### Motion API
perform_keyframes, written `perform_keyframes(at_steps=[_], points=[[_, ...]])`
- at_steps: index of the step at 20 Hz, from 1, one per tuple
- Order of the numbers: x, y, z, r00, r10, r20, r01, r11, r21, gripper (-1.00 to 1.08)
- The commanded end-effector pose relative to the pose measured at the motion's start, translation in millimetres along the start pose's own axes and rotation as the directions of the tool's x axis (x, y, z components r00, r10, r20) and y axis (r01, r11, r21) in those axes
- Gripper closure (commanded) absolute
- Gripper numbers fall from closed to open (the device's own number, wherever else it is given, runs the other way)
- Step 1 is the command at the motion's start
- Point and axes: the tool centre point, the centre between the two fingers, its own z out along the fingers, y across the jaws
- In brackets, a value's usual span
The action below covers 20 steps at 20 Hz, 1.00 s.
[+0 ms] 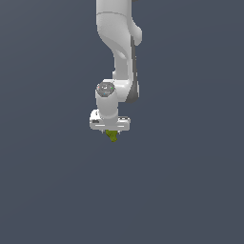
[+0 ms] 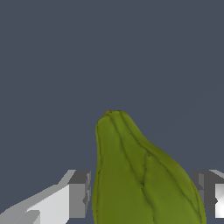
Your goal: Pick up the object and move it to a goal position.
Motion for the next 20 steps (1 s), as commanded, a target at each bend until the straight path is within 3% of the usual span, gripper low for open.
perform_keyframes(at_steps=[1,10,20], points=[[2,0,-4,1.000,0.000,-0.002,0.000,1.000,0.000,1.08],[18,-1,-42,1.000,0.000,-0.002,0.000,1.000,0.000,1.08],[54,-2,-126,1.000,0.000,-0.002,0.000,1.000,0.000,1.08]])
